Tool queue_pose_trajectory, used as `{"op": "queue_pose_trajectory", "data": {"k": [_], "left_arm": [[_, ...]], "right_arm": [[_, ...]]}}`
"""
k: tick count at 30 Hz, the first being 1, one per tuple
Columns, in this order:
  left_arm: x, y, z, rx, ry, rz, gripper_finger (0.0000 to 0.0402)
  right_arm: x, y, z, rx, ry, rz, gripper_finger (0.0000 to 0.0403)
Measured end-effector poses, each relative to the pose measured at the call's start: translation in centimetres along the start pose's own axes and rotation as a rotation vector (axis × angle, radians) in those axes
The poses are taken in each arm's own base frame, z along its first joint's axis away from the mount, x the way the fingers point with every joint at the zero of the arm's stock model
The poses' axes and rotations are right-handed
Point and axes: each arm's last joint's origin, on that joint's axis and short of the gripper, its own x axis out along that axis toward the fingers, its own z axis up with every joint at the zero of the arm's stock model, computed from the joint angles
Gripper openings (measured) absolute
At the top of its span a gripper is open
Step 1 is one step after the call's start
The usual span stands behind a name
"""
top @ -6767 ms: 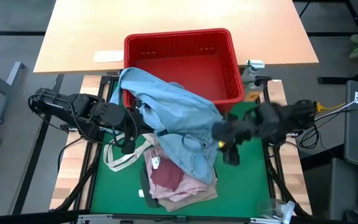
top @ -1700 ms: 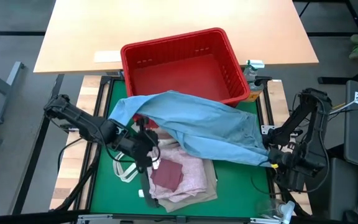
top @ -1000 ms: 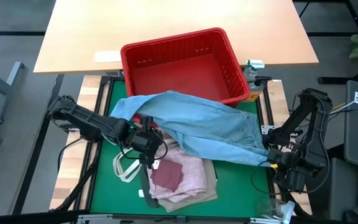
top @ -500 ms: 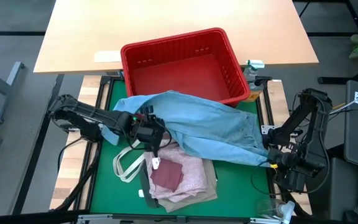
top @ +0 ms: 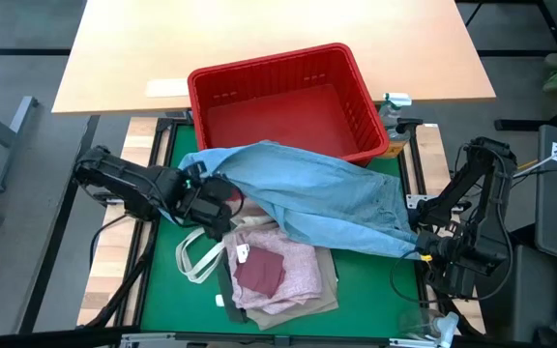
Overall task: Fold laundry
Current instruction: Fold the blue jeans
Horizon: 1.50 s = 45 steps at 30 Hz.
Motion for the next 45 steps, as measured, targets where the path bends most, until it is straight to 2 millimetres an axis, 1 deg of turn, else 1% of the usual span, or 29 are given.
{"op": "queue_pose_trajectory", "data": {"k": [3, 6, 11, 14, 19, 23, 30, 34, 37, 43, 45], "left_arm": [[0.2, -0.4, -0.9, -0.092, 0.059, -0.021, 0.0153], [1.7, -0.9, -1.9, -0.147, 0.106, 0.028, 0.0153], [4.0, -1.5, -3.6, -0.165, 0.211, 0.075, 0.0153], [5.3, -1.7, -4.7, -0.192, 0.306, 0.087, 0.0153], [6.8, -2.2, -6.6, -0.201, 0.523, 0.049, 0.0151], [8.3, -2.0, -8.0, -0.189, 0.578, 0.113, 0.0144], [11.0, -1.1, -10.3, -0.213, 0.646, 0.257, 0.0140], [11.8, -0.7, -10.9, -0.216, 0.645, 0.313, 0.0140], [12.1, -0.5, -10.9, -0.238, 0.644, 0.328, 0.0140], [12.6, -1.3, -10.5, -0.277, 0.607, 0.235, 0.0140], [12.7, -1.4, -10.4, -0.280, 0.582, 0.231, 0.0140]], "right_arm": [[0.0, 0.0, 0.0, 0.000, 0.000, 0.005, 0.0017], [0.0, 0.1, 0.0, 0.000, 0.001, 0.016, 0.0017], [0.0, 0.3, 0.0, -0.001, 0.003, 0.028, 0.0017], [0.0, 0.4, -0.1, -0.002, 0.004, 0.038, 0.0017], [0.0, 0.4, -0.1, -0.003, 0.005, 0.044, 0.0017], [0.0, 0.4, -0.1, -0.003, 0.005, 0.044, 0.0017], [0.0, 0.4, -0.1, -0.003, 0.005, 0.044, 0.0017], [0.0, 0.4, -0.1, -0.003, 0.005, 0.043, 0.0017], [0.0, 0.4, -0.1, -0.003, 0.005, 0.043, 0.0017], [0.0, 0.4, -0.1, -0.003, 0.005, 0.043, 0.0017], [0.0, 0.4, -0.1, -0.003, 0.005, 0.043, 0.0017]]}}
